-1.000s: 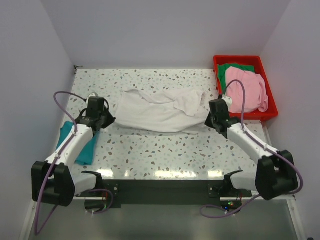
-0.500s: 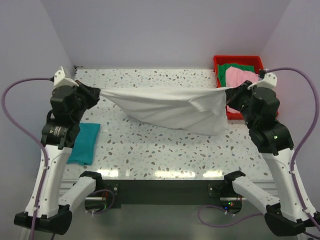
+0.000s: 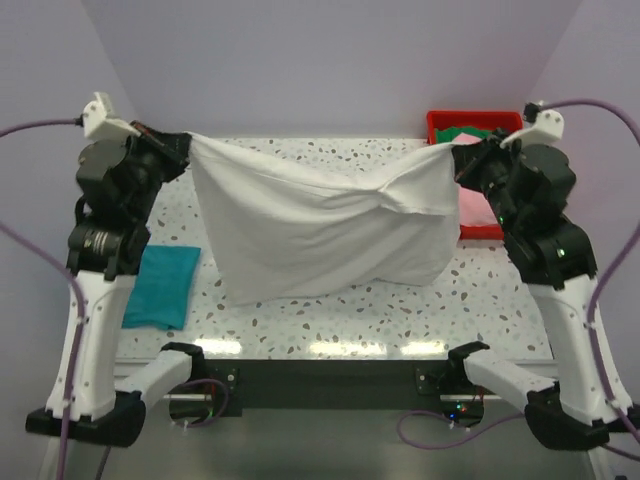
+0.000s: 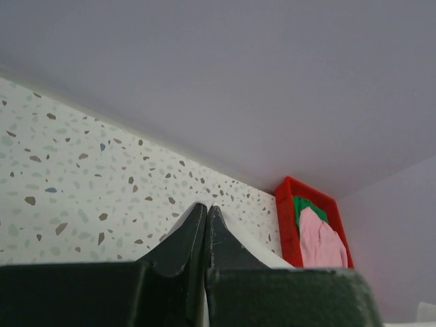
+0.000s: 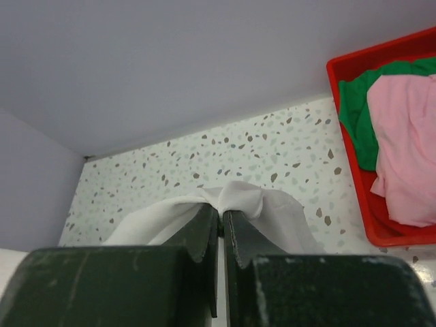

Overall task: Fold and stack the t-shirts
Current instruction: Flatten the tshirt out

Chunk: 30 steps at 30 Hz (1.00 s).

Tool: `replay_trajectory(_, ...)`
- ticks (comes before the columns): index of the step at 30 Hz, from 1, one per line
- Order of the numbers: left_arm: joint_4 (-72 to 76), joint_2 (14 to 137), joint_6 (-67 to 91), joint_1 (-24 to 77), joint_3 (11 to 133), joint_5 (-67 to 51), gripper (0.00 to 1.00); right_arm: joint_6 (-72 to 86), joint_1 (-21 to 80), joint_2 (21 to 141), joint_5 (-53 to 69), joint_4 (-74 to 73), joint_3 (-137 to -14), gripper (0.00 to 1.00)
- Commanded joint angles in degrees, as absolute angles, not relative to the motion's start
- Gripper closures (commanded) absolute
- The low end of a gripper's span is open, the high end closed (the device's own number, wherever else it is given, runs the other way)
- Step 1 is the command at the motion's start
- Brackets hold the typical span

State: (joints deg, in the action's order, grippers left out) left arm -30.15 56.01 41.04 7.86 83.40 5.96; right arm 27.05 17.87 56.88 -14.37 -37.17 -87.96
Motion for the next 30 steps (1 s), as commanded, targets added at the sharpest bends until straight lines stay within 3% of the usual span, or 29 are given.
replay_trajectory(1, -21.1, 69.2, 39.1, 7.4, 85.9, 5.1, 1.0, 25.6, 16.6, 68.4, -10.7, -28.3, -89.6, 1.0)
replay_trajectory(4, -15.1, 79.3, 38.1, 6.5, 92.1, 3.2, 1.0, 27.2, 14.9, 77.7, -5.9, -20.3, -92.6, 1.0)
replay_trajectory(8, -16.1, 91.9, 37.2, 4.5, 109.7, -2.8, 1.0, 27.7, 13.8, 89.7, -2.7, -20.5, -110.0, 1.0)
replay_trajectory(10, -18.9, 95.5, 36.6, 3.7, 120.7, -3.8, 1.0, 27.3, 13.5, 93.8, -2.2, -21.4, -115.5, 1.0)
replay_trajectory(14, -20.8, 98.4, 36.0, 1.8, 127.9, -5.7, 1.0, 27.0, 12.7, 96.3, -1.5, -24.3, -125.8, 1.0)
replay_trajectory(19, -16.4, 89.1, 36.5, 0.0, 109.8, -5.5, 1.0, 27.9, 11.8, 89.6, -1.9, -23.2, -115.0, 1.0)
replay_trajectory(24, -15.0, 77.3, 37.8, -1.7, 88.8, -4.7, 1.0, 29.4, 10.5, 79.3, -2.0, -22.8, -92.8, 1.0)
replay_trajectory(30, -11.4, 70.1, 41.5, -1.8, 59.3, -6.8, 1.0, 30.7, 9.7, 77.9, 1.5, -21.8, -68.3, 1.0)
